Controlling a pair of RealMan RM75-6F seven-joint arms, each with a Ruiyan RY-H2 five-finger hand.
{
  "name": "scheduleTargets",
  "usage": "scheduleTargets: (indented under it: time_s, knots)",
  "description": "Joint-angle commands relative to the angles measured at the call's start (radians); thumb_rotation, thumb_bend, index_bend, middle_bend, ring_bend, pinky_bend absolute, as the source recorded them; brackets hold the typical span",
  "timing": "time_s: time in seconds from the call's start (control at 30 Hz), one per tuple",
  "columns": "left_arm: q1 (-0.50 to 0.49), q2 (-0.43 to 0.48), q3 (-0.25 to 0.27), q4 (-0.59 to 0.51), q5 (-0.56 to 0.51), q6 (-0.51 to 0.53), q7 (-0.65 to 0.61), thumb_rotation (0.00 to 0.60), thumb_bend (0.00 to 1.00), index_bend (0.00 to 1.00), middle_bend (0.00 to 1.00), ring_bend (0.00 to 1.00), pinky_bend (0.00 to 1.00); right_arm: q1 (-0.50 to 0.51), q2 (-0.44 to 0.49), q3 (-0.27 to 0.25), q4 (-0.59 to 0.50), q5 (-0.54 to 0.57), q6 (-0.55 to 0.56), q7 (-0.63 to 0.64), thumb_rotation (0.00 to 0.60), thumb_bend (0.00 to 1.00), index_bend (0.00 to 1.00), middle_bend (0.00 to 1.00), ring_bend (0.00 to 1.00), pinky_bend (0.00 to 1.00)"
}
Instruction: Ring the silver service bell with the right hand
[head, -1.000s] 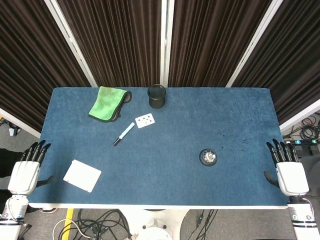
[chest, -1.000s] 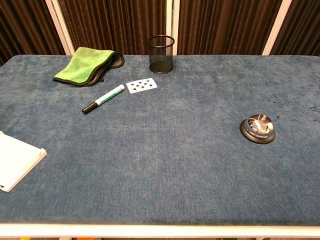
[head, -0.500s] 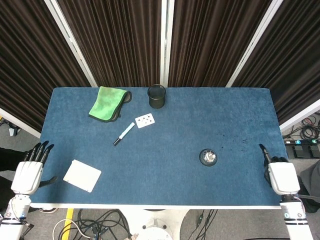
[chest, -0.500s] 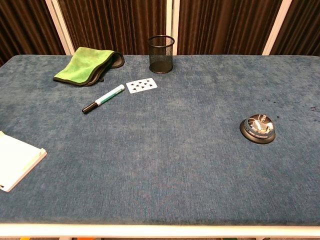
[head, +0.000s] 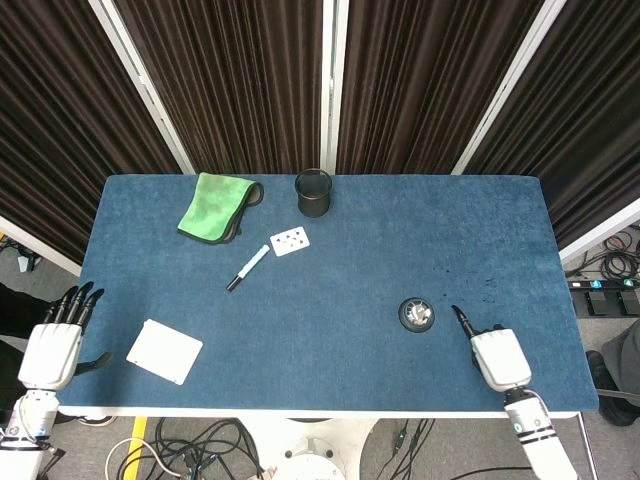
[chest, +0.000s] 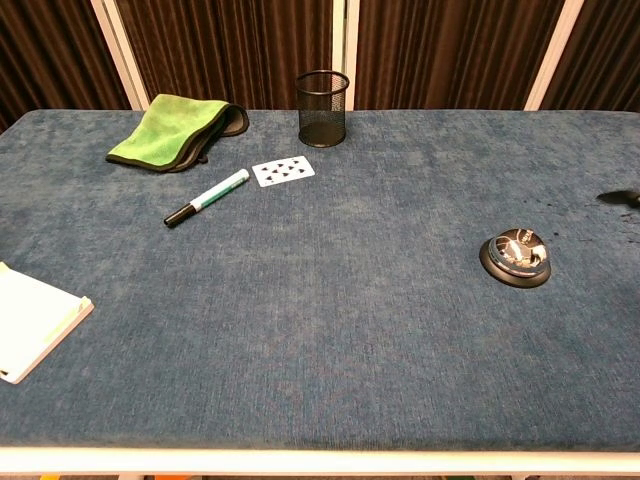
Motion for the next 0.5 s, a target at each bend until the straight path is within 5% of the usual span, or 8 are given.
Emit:
scheduleTargets:
  time_s: [0.03, 0.5]
  knots:
    - [0.002, -0.001, 0.002, 0.008, -0.003, -0.002, -0.009, 0.600, 0.03, 0.09, 0.01, 0.00, 0.17, 0.020, -0.024, 0.006, 0.000, 0.030, -0.040, -0.041, 0.600, 1.00, 0.00, 0.86, 0.72, 0.60]
    - [0.005, 0.009, 0.003, 0.030, -0.006, -0.006, -0.041, 0.600, 0.03, 0.09, 0.01, 0.00, 0.17, 0.060, -0.079, 0.010, 0.011, 0.062, -0.090, -0.107, 0.600, 1.00, 0.00, 0.86, 0.72, 0.60]
